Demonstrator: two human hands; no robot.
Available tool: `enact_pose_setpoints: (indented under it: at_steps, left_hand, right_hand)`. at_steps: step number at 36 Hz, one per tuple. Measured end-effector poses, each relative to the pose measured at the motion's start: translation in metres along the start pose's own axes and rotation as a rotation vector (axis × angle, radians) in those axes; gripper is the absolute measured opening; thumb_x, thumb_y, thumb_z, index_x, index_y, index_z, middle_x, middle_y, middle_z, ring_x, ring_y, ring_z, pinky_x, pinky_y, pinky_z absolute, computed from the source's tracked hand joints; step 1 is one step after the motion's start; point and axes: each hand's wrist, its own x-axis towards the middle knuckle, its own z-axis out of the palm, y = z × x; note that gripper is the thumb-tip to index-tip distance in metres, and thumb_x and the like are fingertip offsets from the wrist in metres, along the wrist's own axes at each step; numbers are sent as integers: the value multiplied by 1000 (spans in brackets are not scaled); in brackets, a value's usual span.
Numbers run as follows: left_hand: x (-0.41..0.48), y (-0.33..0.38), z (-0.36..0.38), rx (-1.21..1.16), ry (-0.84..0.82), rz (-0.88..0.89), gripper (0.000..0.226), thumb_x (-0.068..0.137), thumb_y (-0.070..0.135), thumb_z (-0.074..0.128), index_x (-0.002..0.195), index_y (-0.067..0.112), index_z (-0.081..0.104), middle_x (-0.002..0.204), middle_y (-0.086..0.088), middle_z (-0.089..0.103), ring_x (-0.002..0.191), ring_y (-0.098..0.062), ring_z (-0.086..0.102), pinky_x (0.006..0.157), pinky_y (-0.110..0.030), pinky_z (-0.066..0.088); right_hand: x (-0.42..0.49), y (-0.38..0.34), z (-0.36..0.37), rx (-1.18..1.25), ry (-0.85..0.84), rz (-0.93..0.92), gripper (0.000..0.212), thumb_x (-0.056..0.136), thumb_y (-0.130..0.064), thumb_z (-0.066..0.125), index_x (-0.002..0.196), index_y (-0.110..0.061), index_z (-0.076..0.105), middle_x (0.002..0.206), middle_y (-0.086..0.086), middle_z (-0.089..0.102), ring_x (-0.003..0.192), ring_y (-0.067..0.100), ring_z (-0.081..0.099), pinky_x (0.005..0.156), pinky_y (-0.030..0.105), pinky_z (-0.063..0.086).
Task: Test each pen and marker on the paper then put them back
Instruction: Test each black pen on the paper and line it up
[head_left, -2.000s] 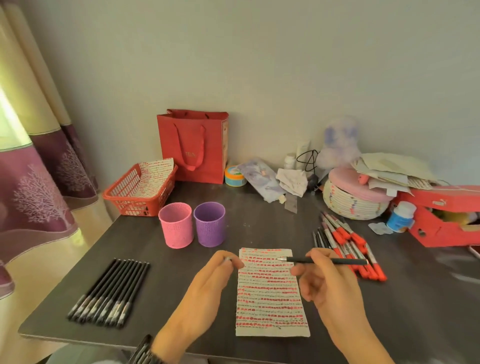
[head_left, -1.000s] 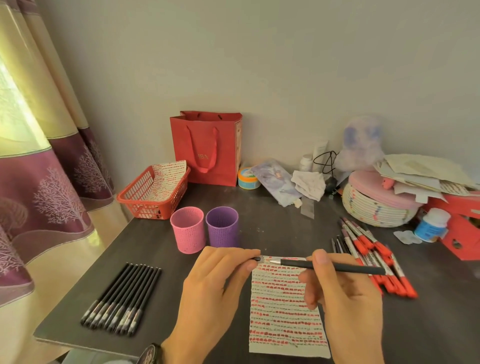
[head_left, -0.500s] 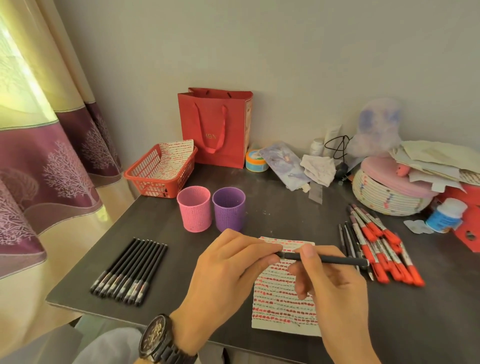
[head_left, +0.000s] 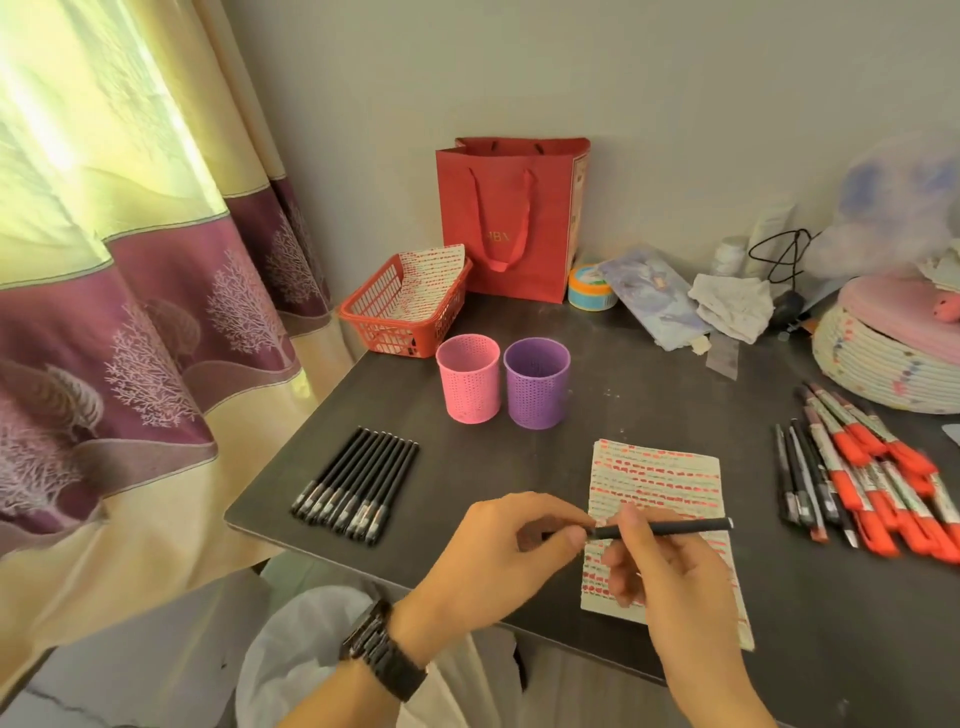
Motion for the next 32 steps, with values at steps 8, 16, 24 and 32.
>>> enact_pose_setpoints:
  at_steps: [8, 16, 24, 32]
  left_hand:
    - [-27, -41, -64, 62, 119, -146, 17, 94, 30, 70, 106, 42, 74, 98, 24, 69, 96, -2, 63, 84, -18, 49]
    - [-50, -124, -158, 313, 741, -468, 12, 95, 35, 67, 105, 38, 74, 97, 13, 66, 84, 3, 59, 68, -8, 38]
    - [-57, -170, -170, 472, 642, -664, 18, 93, 43, 66, 104, 36, 79, 84, 13, 63, 85, -11, 61, 79, -30, 53]
    - [-59, -188, -164, 371, 658, -687, 29, 96, 53, 58, 103, 35, 80, 87, 12, 69, 84, -14, 59, 77, -31, 45]
  right_hand:
    - [6, 23, 30, -339, -286, -68, 43, 70, -63, 65, 108, -43, 64, 91, -17, 76, 82, 6, 73, 67, 22, 58]
    - [14, 59, 73, -889, -437, -388, 53, 87, -73, 42, 134, -49, 40, 140, -39, 26, 135, -17, 19, 102, 9, 28]
    - [18, 86, 85, -1168, -485, -390, 80, 83, -81, 9, 150, -42, 30, 166, -18, 9, 153, 5, -1, 117, 23, 18]
    - [20, 87, 77, -1097, -498, -405, 52, 94, -68, 33, 140, -44, 43, 161, -24, 20, 150, -1, 6, 115, 22, 26]
